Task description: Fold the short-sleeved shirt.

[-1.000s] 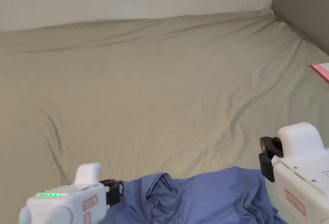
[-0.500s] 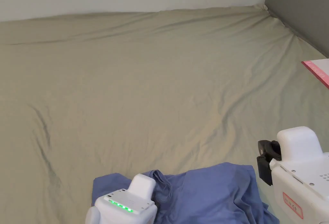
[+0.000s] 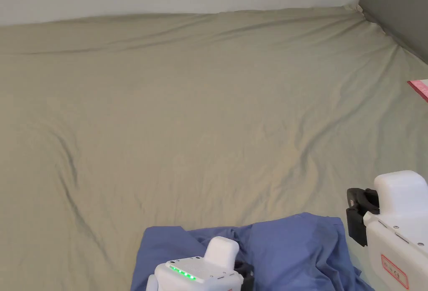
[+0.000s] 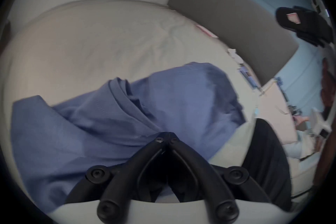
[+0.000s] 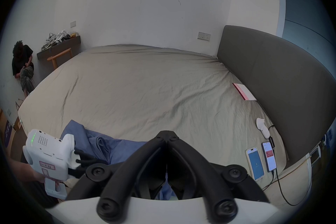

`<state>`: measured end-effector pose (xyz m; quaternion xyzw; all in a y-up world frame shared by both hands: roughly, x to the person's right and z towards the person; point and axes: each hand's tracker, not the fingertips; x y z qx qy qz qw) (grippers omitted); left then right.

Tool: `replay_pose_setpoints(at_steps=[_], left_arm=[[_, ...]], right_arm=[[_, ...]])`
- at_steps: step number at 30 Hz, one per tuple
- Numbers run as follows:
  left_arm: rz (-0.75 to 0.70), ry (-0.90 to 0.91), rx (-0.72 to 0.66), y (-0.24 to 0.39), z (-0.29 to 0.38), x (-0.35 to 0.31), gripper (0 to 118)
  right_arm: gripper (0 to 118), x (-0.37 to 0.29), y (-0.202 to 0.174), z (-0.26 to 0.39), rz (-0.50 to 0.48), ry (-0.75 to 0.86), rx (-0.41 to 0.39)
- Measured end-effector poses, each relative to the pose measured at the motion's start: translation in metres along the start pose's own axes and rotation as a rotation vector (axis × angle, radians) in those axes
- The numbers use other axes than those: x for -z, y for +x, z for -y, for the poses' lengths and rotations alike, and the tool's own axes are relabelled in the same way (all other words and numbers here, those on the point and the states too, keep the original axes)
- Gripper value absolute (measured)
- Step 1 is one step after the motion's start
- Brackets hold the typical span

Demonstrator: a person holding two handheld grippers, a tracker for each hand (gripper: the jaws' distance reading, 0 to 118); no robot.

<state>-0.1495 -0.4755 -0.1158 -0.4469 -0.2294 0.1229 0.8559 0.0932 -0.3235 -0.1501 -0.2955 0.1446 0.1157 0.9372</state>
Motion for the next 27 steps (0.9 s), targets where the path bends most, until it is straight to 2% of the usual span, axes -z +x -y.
replay_pose_setpoints(at_steps=[2,6,11,13,14,16,18,19,20,21,22,23,24,27], left_arm=[[0.181,0.008,-0.093,-0.004,-0.003,-0.012,0],[0.273,0.164,-0.189,-0.024,-0.006,-0.061,0],[0.061,0.214,-0.252,-0.095,-0.005,-0.120,0],[0.004,0.207,-0.333,-0.125,0.001,-0.136,0],[0.003,0.206,-0.386,-0.142,0.006,-0.143,8],[0.045,0.182,-0.473,-0.170,0.018,-0.152,34],[0.047,0.157,-0.525,-0.192,0.030,-0.153,36],[0.049,0.160,-0.539,-0.199,0.036,-0.152,41],[0.070,0.159,-0.561,-0.204,0.039,-0.150,54],[0.105,0.138,-0.591,-0.205,0.037,-0.149,76],[0.142,0.122,-0.617,-0.209,0.040,-0.144,109],[0.188,0.117,-0.636,-0.213,0.043,-0.138,118],[0.251,0.148,-0.683,-0.217,0.045,-0.136,116],[0.319,0.150,-0.773,-0.222,0.045,-0.124,117]], right_arm=[[2,-0.001,0.000,0.000,-0.007,-0.004,0.011],[2,-0.004,0.000,-0.001,-0.011,-0.002,0.013],[2,-0.004,-0.003,-0.009,-0.013,0.005,-0.004],[2,-0.004,-0.006,-0.012,-0.017,0.012,-0.010],[2,-0.004,-0.008,-0.013,-0.022,0.016,-0.012],[2,-0.004,-0.012,-0.015,-0.028,0.019,-0.019],[2,-0.004,-0.015,-0.016,-0.033,0.016,-0.029],[2,-0.003,-0.017,-0.016,-0.036,0.014,-0.034],[2,-0.003,-0.018,-0.016,-0.037,0.012,-0.039],[2,-0.003,-0.019,-0.016,-0.039,0.008,-0.045],[2,-0.002,-0.020,-0.015,-0.040,0.004,-0.049],[2,-0.002,-0.021,-0.015,-0.041,0.002,-0.052],[2,-0.002,-0.021,-0.015,-0.041,0.000,-0.055],[2,-0.003,-0.021,-0.014,-0.041,-0.004,-0.056]])
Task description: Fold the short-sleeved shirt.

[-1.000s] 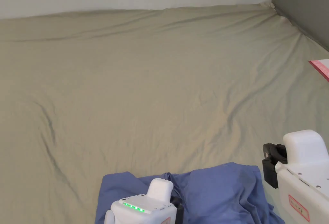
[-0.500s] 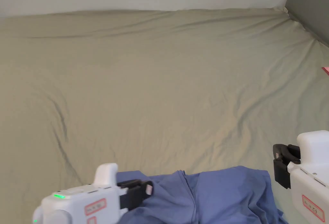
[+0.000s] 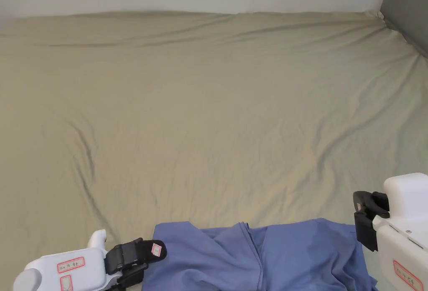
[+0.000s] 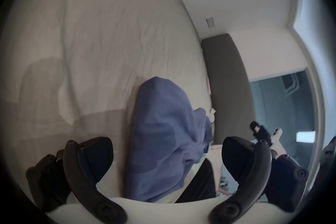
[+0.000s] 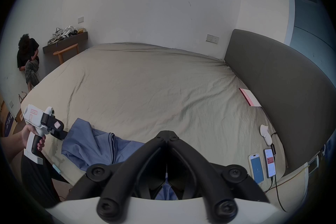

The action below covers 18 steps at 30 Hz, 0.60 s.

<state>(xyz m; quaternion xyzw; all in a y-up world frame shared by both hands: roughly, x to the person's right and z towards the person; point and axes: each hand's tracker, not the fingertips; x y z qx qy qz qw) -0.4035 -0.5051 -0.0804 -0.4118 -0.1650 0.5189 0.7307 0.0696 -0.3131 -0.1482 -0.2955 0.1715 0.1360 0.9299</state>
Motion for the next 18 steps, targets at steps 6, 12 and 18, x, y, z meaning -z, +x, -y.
replay_pose_setpoints(at_steps=[6,12,18], left_arm=[[0.088,-0.052,-0.117,0.010,0.008,0.040,63],[-0.259,-0.042,0.167,0.028,0.009,0.059,16],[-0.479,0.021,0.470,0.047,0.012,0.058,16]], right_arm=[[2,0.004,-0.001,0.003,-0.002,-0.024,-0.002],[2,0.006,-0.004,0.002,-0.010,-0.030,-0.008],[2,0.005,-0.006,-0.001,-0.010,-0.023,-0.005]])
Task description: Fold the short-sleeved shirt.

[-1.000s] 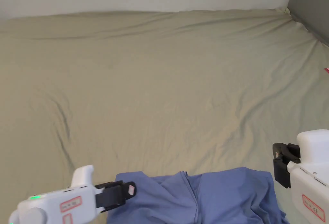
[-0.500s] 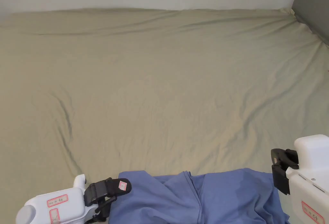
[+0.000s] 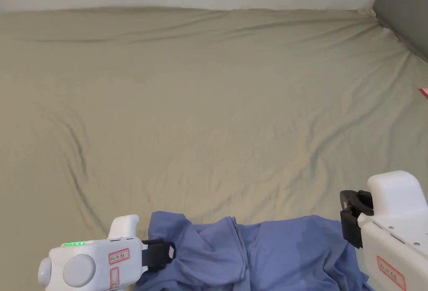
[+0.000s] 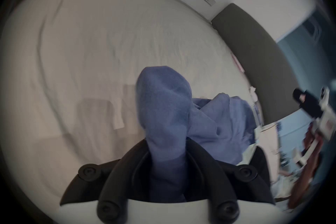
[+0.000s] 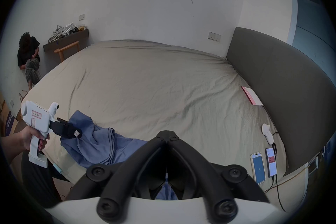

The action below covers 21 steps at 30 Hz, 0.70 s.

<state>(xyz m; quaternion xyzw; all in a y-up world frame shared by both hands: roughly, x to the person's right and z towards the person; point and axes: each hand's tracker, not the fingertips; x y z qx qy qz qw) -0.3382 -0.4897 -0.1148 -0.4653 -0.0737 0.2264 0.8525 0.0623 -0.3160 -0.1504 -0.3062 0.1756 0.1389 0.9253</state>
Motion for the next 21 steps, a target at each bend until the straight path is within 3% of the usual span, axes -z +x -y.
replay_pose_setpoints(at_steps=[3,4,6,16,21], left_arm=[[-0.005,0.013,0.025,-0.010,-0.006,-0.007,15],[-0.007,0.026,0.016,0.021,-0.004,-0.034,15],[-0.035,0.040,0.022,0.018,-0.004,-0.043,15],[-0.361,0.117,0.072,-0.057,-0.014,-0.129,13],[-0.545,0.165,0.027,-0.072,-0.019,-0.179,13]], right_arm=[[2,-0.001,0.000,-0.002,-0.021,0.004,0.021],[2,-0.001,0.000,-0.002,-0.022,0.004,0.022],[2,-0.001,-0.002,-0.003,-0.017,0.007,0.014],[2,-0.002,-0.008,-0.019,-0.038,0.030,0.006],[2,-0.002,-0.014,-0.026,-0.049,0.044,0.004]])
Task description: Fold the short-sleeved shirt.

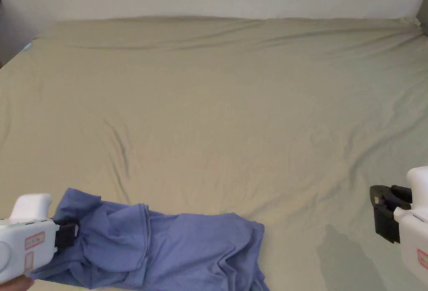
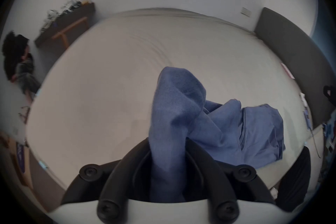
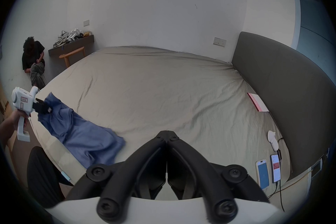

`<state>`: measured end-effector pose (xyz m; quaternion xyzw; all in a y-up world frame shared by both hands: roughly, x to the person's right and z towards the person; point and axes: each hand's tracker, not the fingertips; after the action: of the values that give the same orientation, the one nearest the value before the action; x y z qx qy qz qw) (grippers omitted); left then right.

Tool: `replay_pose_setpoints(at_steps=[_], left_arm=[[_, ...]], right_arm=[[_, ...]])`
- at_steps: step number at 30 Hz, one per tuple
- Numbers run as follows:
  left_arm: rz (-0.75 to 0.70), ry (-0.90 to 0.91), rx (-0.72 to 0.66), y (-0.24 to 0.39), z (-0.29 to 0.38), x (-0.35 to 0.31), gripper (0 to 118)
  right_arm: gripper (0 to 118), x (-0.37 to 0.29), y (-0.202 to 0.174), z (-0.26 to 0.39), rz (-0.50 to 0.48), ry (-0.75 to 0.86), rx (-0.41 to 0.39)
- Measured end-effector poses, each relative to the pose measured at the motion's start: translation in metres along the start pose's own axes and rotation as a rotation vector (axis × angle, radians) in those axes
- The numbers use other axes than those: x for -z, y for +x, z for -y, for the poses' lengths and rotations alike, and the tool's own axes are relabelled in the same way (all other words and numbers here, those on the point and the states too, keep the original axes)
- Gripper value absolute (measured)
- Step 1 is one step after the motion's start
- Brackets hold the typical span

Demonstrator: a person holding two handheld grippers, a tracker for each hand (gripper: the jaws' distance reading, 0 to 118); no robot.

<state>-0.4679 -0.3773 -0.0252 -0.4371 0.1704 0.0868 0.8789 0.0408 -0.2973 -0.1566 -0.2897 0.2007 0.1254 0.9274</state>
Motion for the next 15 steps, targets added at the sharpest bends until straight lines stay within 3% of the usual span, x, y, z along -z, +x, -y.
replay_pose_setpoints(at_steps=[3,7,15], left_arm=[[0.004,-0.009,-0.042,-0.003,-0.017,-0.026,13],[0.215,-0.016,-0.100,0.027,-0.031,-0.044,13],[0.347,-0.109,-0.063,0.120,-0.029,0.002,13]], right_arm=[[2,0.000,-0.007,-0.001,-0.013,-0.001,-0.018],[2,0.003,-0.012,-0.001,-0.023,-0.010,-0.036],[2,-0.005,-0.011,0.001,-0.035,-0.005,-0.026]])
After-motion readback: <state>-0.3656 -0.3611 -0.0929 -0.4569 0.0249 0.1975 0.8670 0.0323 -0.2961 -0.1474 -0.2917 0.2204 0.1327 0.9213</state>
